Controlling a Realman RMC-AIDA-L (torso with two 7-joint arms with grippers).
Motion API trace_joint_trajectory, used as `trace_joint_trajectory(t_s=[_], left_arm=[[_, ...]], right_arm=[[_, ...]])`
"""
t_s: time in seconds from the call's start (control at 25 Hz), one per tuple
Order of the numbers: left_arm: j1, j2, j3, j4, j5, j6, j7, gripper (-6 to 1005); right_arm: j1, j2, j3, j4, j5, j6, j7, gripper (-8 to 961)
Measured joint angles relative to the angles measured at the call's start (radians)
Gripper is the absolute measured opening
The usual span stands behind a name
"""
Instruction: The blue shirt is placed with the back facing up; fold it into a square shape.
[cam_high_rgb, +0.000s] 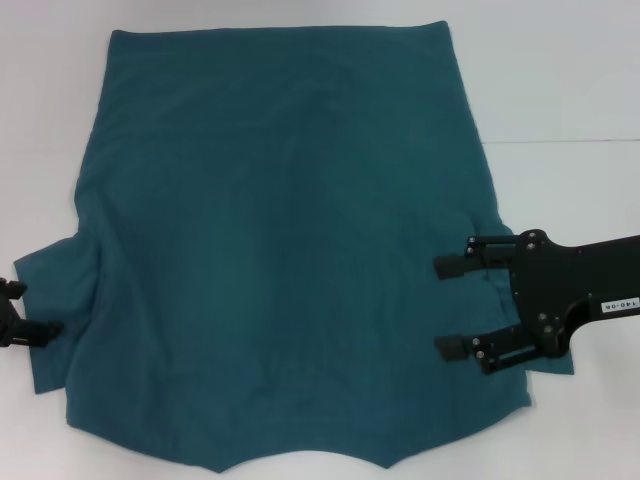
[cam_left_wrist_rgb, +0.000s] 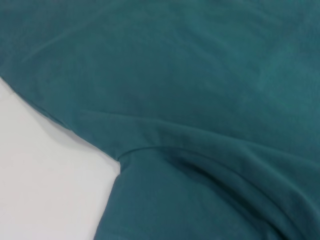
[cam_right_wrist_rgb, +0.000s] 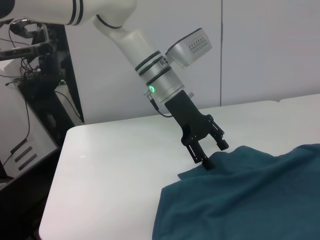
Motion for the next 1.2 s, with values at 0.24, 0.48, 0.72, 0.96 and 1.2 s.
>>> trace_joint_trajectory(t_s=[0.24,0.48,0.72,0.96,1.2], left_arm=[[-0.008,0.0,0.004,-0.009,0.014,-0.021,-0.008,703],[-0.041,-0.005,0.002,-0.062,0.066,-0.074,-0.015,520],[-0.045,-0.016,0.004,-0.053,0.062,-0.078,-0.005,300],[-0.044,-0.018,0.0,-0.046,0.063,-0.074,-0.004,126],[-0.014,-0.021,-0.012,0.044,0.057,-0.032,-0.016,36]], right_arm=[[0.002,0.0,0.0,-0.001,0.001,0.001,0.001,940],[0.006,0.0,0.001,-0.002,0.002,0.003,0.013,940],[0.006,0.0,0.003,-0.002,0.002,0.004,0.016,940],[0.006,0.0,0.008,-0.002,0.007,0.004,0.016,940],[-0.005,0.0,0.006,-0.002,0.045,0.001,0.016,942]])
